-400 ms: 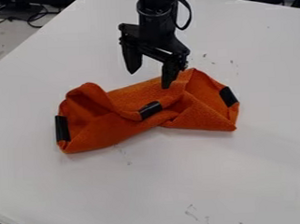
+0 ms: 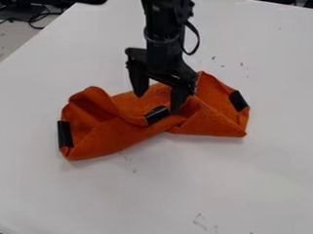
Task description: Unfold the cloth from bottom right to top left.
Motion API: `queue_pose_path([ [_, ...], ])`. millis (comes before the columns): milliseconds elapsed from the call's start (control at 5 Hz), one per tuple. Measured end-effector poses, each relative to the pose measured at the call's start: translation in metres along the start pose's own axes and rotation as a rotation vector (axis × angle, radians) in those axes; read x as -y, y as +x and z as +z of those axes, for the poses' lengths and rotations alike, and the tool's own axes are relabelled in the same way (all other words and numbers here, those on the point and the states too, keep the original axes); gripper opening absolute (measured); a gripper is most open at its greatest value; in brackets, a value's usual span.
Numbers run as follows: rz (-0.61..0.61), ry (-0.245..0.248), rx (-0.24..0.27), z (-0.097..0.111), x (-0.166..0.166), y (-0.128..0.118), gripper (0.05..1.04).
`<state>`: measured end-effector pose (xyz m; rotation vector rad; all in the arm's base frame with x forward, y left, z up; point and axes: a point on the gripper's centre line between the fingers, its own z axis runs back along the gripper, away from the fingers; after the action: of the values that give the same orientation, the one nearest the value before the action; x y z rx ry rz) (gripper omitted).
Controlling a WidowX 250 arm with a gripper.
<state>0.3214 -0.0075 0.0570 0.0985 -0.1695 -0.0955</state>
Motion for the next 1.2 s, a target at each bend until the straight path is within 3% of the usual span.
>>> queue_pose_path([
  [400,0.048,-0.059,0.047,-0.013,0.012,-0.011,1.001],
  [600,0.033,-0.078,0.032,-0.021,0.016,-0.012,1.001],
  [1000,0.028,-0.070,0.011,-0.019,0.002,-0.003,1.001],
  [1200,0.027,-0.035,-0.019,-0.012,-0.005,-0.004,1.001],
])
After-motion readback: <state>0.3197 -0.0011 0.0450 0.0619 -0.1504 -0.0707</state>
